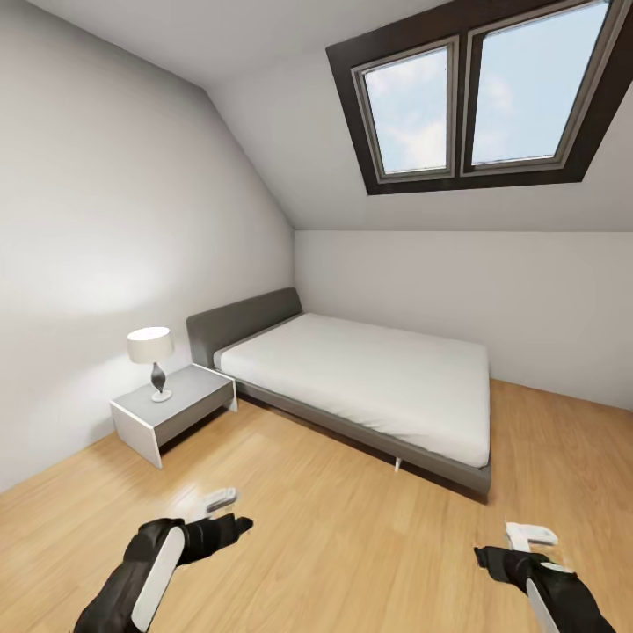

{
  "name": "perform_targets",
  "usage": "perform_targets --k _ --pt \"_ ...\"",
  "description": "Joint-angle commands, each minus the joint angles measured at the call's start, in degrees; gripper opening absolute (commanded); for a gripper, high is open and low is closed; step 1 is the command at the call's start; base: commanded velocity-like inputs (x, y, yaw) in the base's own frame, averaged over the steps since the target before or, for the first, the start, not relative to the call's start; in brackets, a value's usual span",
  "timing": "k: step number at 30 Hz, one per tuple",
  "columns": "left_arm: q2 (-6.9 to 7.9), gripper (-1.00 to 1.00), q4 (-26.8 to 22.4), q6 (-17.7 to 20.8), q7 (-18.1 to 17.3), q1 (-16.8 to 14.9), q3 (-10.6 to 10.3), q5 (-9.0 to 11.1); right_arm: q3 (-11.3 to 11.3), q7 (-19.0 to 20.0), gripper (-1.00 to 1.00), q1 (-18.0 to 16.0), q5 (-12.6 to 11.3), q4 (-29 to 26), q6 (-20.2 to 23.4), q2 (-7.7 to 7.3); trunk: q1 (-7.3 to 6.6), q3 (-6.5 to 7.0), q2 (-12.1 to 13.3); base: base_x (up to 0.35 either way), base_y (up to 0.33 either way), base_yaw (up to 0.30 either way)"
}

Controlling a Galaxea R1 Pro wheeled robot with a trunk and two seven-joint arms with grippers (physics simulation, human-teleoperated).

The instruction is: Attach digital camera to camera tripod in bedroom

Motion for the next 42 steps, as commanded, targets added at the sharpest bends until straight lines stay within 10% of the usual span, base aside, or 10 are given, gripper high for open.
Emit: perform_targets --k 1,6,9,19,31,42 --pt "-0.9 1.0 -0.35 0.54 0.09 -0.97 0.09 0.05 -0.25 -0.01 1.0 -1.29 -0.79 -0.32 1.04 -0.03 0.0 -0.08 -0.04 0.0 0.0 0.0" --pt "-8.19 1.0 -2.34 1.09 5.0 -4.09 -0.42 -1.21 -0.95 0.0 1.0 -9.77 -1.76 -2.23 8.2 -0.15 0.0 -0.08 -0.04 0.0 0.0 0.0" --pt "-9.48 1.0 -4.43 0.43 11.24 -4.39 -2.41 -1.6 -0.97 0.0 1.0 -11.1 -1.85 -4.23 9.34 0.44 0.0 -0.08 -0.04 0.0 0.0 0.0" --pt "-9.78 1.0 -11.59 -0.24 22.02 -4.59 -13.54 0.56 -0.66 -0.05 1.0 -11.95 -2.03 -6.65 9.91 1.08 0.0 -0.08 -0.04 0.0 0.0 0.0" --pt "-9.78 1.0 -12.51 -0.32 23.4 -4.61 -18.77 7.07 -0.43 0.16 1.0 -12.02 -2.02 -9.41 10.5 1.11 0.0 -0.08 -0.04 0.0 0.0 0.0" --pt "-9.78 1.0 -12.96 0.58 25.78 -4.66 -21.28 8.63 -0.6 -0.16 1.0 -12.02 -1.75 -10.03 10.88 1.25 1.76 -1.52 -3.25 0.0 0.0 0.0"
